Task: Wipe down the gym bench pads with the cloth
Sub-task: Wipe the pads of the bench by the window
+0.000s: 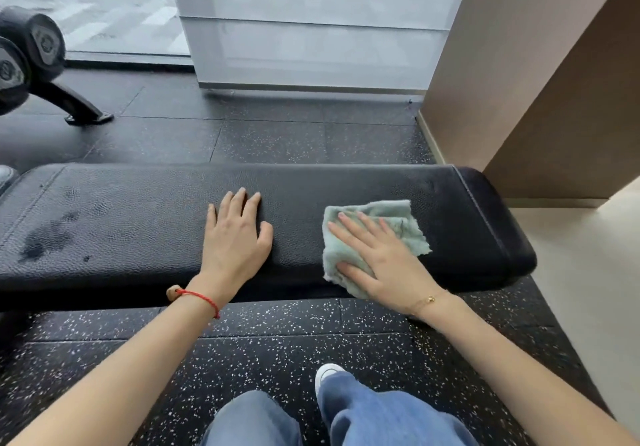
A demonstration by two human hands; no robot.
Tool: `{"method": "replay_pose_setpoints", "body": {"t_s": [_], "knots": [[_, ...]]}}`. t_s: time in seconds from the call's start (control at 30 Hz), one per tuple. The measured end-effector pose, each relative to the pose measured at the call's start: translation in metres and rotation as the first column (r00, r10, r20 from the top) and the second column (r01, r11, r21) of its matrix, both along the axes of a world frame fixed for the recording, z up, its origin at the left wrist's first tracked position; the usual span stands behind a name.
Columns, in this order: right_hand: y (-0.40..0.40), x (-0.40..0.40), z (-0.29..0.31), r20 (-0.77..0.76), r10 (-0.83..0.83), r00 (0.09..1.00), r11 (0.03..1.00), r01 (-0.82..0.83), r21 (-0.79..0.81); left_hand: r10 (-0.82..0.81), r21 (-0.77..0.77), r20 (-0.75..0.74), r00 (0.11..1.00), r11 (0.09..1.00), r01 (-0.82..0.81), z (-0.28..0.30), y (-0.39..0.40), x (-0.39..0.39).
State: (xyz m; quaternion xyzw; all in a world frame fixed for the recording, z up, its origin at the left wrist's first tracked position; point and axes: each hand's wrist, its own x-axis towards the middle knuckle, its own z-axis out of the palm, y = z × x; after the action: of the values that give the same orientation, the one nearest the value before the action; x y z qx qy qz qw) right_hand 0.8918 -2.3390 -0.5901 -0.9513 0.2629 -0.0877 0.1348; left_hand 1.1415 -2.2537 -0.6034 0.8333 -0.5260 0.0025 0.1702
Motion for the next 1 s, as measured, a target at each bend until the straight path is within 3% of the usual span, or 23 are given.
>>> {"method": "replay_pose_setpoints", "body": {"t_s": [0.13, 0.27, 0.4, 0.57, 0.63, 0.7, 0.83, 0.9, 1.0], "knots": [[-0.062, -0.052, 0.002, -0.014, -0.323, 0.946, 0.946, 0.323, -0.027, -0.045, -0.027, 0.001, 0.999, 0.999, 0.045, 0.0, -0.016, -0.013], [-0.14, -0.003, 0.008, -0.132, -0.522, 0.843, 0.853, 0.515, -0.088, -0.048, -0.008, 0.026, 0.999, 0.999, 0.048, -0.008, -0.021, -0.018], [-0.117, 0.058, -0.001, -0.15, -0.328, 0.932, 0.944, 0.319, -0.084, -0.036, -0.021, 0.043, 0.998, 0.999, 0.037, -0.008, -0.022, -0.018], [-0.03, 0.003, 0.001, -0.037, -0.033, 0.999, 0.999, 0.032, -0.007, -0.045, -0.049, 0.038, 0.998, 0.998, 0.047, -0.008, -0.019, -0.017], [-0.033, -0.031, 0.001, -0.026, -0.067, 0.997, 0.998, 0.068, 0.009, -0.046, -0.049, 0.043, 0.998, 0.998, 0.049, -0.008, -0.018, -0.016], [-0.066, -0.051, 0.0, -0.049, -0.238, 0.97, 0.971, 0.237, -0.027, -0.044, -0.039, 0.048, 0.998, 0.998, 0.046, -0.009, -0.018, -0.018], [-0.137, -0.014, 0.011, -0.187, -0.535, 0.824, 0.844, 0.53, -0.082, -0.025, -0.029, 0.047, 0.999, 0.999, 0.026, -0.007, -0.019, -0.02], [-0.13, 0.024, 0.01, -0.196, -0.494, 0.847, 0.869, 0.489, -0.076, -0.022, -0.034, 0.033, 0.999, 0.999, 0.023, -0.005, -0.018, -0.021], [-0.072, 0.045, 0.004, -0.138, -0.262, 0.955, 0.965, 0.258, -0.048, -0.033, -0.036, 0.025, 0.999, 0.999, 0.033, -0.005, -0.018, -0.019]]}}
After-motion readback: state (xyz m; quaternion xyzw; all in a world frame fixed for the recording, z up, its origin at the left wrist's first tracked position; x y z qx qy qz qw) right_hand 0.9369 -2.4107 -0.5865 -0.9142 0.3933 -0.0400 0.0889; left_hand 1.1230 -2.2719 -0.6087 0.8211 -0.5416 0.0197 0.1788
